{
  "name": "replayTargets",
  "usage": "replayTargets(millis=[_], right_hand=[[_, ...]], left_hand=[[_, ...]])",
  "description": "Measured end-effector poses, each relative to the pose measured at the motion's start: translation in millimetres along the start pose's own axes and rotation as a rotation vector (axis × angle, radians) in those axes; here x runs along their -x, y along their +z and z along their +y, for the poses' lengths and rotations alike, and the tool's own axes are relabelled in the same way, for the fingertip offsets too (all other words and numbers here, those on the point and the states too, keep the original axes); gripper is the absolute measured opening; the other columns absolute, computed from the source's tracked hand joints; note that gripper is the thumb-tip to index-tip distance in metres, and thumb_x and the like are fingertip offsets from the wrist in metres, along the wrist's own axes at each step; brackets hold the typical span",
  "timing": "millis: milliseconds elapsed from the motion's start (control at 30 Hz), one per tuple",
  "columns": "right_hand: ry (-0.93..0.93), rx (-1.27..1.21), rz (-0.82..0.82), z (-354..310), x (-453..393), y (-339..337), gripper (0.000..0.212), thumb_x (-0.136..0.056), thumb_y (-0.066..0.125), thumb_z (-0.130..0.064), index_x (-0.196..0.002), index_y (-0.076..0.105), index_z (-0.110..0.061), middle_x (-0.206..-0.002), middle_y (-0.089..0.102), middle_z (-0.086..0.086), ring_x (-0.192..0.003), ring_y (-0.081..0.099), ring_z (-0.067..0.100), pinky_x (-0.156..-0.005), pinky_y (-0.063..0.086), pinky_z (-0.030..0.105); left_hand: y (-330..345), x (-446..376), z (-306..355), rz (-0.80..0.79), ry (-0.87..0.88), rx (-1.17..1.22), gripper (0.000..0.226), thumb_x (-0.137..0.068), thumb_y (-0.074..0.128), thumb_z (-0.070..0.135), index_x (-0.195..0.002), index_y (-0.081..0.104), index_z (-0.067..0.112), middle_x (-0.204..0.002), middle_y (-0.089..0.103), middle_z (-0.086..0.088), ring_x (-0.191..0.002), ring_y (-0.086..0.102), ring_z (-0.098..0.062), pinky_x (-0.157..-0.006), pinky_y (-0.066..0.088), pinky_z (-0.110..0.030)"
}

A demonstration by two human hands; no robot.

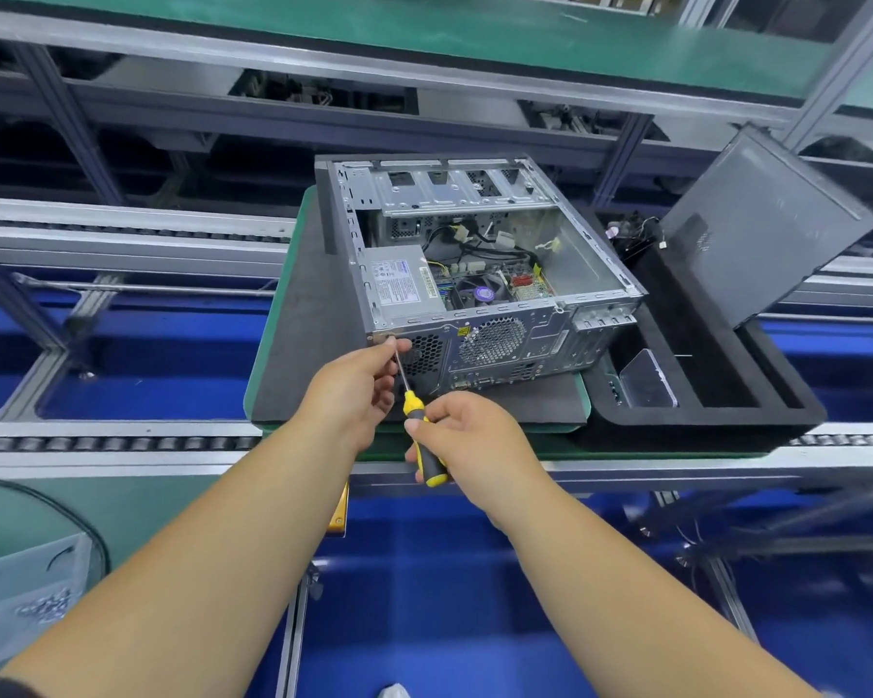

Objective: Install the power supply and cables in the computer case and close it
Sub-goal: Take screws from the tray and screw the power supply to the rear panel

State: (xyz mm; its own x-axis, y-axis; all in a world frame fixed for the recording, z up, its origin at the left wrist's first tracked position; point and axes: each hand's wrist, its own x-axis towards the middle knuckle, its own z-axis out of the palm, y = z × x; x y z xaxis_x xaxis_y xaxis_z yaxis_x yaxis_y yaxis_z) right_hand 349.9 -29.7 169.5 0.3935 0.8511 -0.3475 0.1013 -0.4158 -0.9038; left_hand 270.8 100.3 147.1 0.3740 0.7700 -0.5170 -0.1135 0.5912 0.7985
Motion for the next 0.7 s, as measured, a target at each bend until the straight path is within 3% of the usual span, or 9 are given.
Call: replayTargets(millis=[133,300,567,700], right_hand=[[0.028,-0.042,-0.005,-4,1,1,0.01,-0.093,0.064,-0.024,-0.096,0.064,-0.015,-0.073,0.074,0.005,-0.059,0.068,0.016,-0.066,0.061,0.039],[0.071,-0.144,-0.036,-9,5,4,0.014,-0.096,0.06,-0.02,-0.101,0.065,-0.008,-0.074,0.072,0.009,-0.055,0.066,0.018,-0.052,0.053,0.025],[0.156,-0.279,-0.074,-12,5,5,0.019,-0.101,0.053,-0.021,-0.106,0.066,-0.008,-0.074,0.074,0.007,-0.057,0.067,0.019,-0.053,0.054,0.025],[0.343,-0.307,-0.034,-16,-2,12,0.028,-0.103,0.041,-0.021,-0.098,0.068,-0.013,-0.072,0.075,0.005,-0.045,0.061,0.013,-0.044,0.049,0.02]], left_hand=[[-1,-1,-1,-0.024,0.01,0.012,0.025,-0.094,0.06,0.025,-0.078,0.079,0.019,-0.058,0.051,0.007,-0.05,0.04,-0.005,-0.049,0.036,-0.017],[-7,-3,-4,-0.06,0.008,0.007,0.022,-0.093,0.062,0.028,-0.086,0.08,0.019,-0.061,0.053,0.007,-0.053,0.044,-0.005,-0.048,0.04,-0.018],[-7,-1,-1,-0.137,-0.013,0.108,0.021,-0.092,0.059,0.016,-0.083,0.077,0.012,-0.076,0.072,0.001,-0.063,0.064,-0.005,-0.059,0.051,-0.017],[-7,0,0,-0.11,-0.009,0.117,0.015,-0.093,0.06,0.015,-0.091,0.074,0.01,-0.074,0.072,0.002,-0.062,0.064,-0.005,-0.053,0.051,-0.015]])
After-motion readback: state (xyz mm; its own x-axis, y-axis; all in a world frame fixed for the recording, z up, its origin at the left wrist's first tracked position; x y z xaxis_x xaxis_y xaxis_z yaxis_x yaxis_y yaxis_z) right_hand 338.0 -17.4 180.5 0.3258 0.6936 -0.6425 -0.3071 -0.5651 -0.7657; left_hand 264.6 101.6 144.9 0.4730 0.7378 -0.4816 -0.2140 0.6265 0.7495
